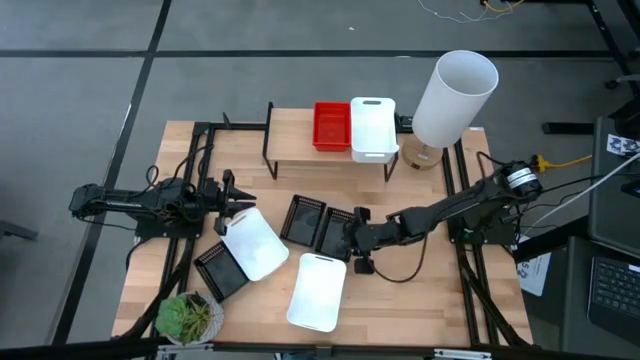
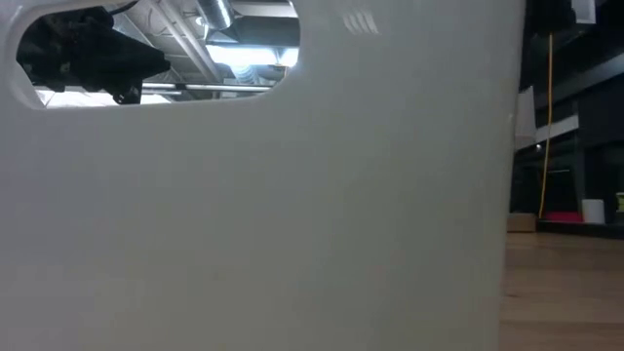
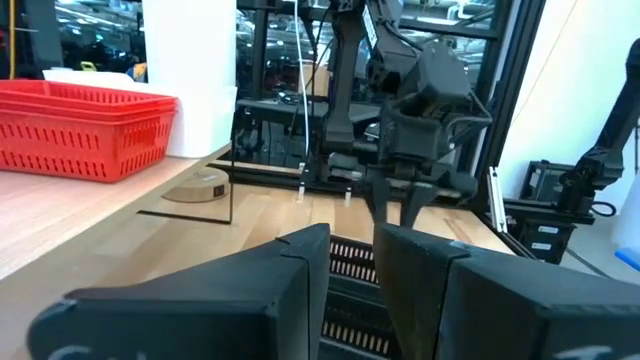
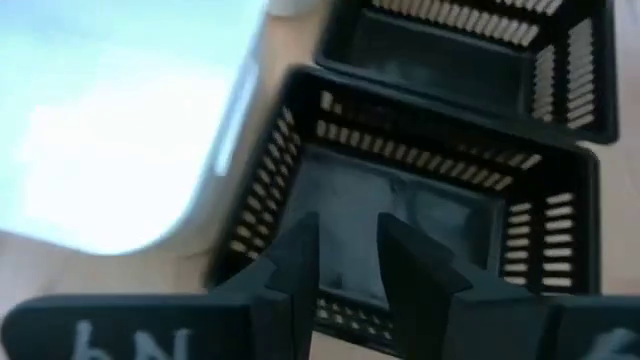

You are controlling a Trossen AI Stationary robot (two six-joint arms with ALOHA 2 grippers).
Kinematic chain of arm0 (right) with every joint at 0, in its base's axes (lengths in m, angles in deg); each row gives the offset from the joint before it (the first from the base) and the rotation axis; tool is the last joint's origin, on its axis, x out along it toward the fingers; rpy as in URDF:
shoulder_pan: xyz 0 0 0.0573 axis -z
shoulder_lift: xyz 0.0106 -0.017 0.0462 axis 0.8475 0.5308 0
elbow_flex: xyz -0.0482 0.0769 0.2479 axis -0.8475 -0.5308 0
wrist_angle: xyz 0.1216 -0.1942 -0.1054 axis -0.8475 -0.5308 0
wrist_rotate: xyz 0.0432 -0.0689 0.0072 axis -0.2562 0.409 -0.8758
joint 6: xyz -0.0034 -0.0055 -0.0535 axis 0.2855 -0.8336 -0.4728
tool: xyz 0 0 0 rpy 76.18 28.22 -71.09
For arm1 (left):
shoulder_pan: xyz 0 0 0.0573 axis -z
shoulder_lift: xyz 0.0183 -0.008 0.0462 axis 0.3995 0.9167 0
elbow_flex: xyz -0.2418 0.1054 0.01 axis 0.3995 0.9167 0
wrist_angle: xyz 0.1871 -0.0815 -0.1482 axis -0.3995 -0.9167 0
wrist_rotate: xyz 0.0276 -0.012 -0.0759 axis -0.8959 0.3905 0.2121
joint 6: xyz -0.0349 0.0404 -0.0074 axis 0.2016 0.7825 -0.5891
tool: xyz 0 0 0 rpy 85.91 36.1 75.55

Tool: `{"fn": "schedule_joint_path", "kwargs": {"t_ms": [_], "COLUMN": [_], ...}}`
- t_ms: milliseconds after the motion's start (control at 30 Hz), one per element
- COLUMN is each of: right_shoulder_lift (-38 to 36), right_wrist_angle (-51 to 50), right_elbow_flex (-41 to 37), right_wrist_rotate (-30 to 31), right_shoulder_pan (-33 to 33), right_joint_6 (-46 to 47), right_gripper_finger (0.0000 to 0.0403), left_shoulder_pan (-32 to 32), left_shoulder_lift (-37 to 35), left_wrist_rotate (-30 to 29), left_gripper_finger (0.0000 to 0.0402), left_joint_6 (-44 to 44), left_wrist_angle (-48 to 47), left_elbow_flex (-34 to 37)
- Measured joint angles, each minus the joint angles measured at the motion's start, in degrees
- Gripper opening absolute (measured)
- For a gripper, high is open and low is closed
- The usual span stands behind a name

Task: Stack baskets on shelf by color
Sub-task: Put the bottom right black bin on the shelf

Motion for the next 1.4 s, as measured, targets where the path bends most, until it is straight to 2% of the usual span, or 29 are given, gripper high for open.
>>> {"fn": "schedule_joint_path", "kwargs": {"t_ms": [167,233,367,500,567,667,800,1033,1133,1400], "right_shoulder_lift": [0.6,0.6,0.6,0.6,0.6,0.5,-0.2,-2.9,-4.4,-6.7], "right_wrist_angle": [-1.3,-1.9,-3.5,-10.1,-15.3,-22.3,-26.5,-26.6,-27.5,-30.9], "right_elbow_flex": [0.0,0.0,0.0,0.0,0.0,0.0,0.0,0.5,3.1,9.2], "right_wrist_rotate": [7.0,4.5,-6.4,-7.2,-5.7,1.0,7.4,8.2,5.2,-8.1], "right_shoulder_pan": [2.7,4.2,5.8,5.8,6.0,6.1,6.2,6.1,5.5,2.1], "right_joint_6": [0.2,0.2,0.7,0.4,0.8,3.0,3.4,1.9,0.2,0.2], "right_gripper_finger": [0.0103,0.0103,0.0103,0.0103,0.0103,0.0103,0.0103,0.0103,0.0103,0.0103], "left_shoulder_pan": [0.0,0.0,0.0,0.0,0.0,0.0,0.0,0.0,0.0,0.0], "left_shoulder_lift": [0.0,0.0,0.0,0.0,0.0,0.0,0.0,0.0,0.0,0.0], "left_wrist_rotate": [0.0,0.0,0.0,0.0,0.0,0.0,0.0,0.0,0.0,0.0], "left_gripper_finger": [0.0074,0.0074,0.0074,0.0074,0.0074,0.0074,0.0074,0.0074,0.0074,0.0074], "left_joint_6": [0.0,0.0,0.1,0.2,0.2,0.2,0.2,0.2,0.2,0.2], "left_wrist_angle": [0.0,0.0,-0.7,-1.6,-1.6,-1.7,-1.7,-1.8,-1.8,-1.8], "left_elbow_flex": [0.0,0.0,0.0,0.0,0.0,0.0,0.0,0.0,0.0,0.0]}}
